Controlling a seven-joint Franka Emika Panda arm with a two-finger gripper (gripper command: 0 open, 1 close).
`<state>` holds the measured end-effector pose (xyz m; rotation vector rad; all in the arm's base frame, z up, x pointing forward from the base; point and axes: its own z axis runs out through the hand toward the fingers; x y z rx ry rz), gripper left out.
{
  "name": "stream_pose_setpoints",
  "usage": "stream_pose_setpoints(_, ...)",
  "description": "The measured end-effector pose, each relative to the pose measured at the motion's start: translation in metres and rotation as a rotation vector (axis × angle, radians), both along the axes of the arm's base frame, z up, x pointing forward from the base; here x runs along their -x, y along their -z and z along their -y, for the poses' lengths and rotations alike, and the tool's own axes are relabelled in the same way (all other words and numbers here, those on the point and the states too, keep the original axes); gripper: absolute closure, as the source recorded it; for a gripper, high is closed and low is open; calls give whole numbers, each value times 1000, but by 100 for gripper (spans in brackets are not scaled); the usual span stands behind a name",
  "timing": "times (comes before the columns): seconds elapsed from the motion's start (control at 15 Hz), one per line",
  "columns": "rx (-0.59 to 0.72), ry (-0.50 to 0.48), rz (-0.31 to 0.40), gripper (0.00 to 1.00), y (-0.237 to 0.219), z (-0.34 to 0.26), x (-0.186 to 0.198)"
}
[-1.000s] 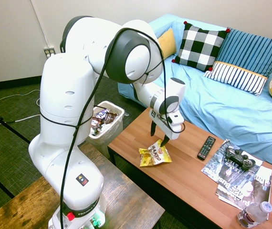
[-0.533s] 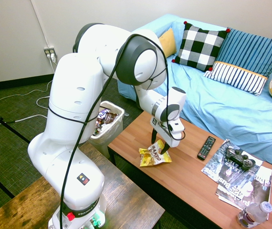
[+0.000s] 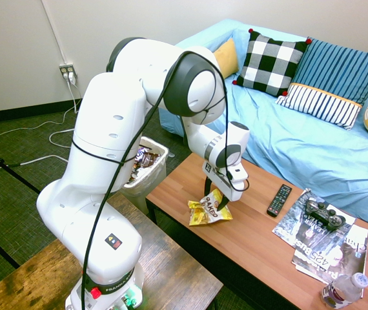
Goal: Throw the chip bag in the trash bin
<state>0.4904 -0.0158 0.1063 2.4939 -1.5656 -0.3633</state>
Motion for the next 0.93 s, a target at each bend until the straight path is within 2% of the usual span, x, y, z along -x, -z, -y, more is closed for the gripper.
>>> stream_pose_setpoints(0.93, -2, -14, 17, 100, -3, 3, -10)
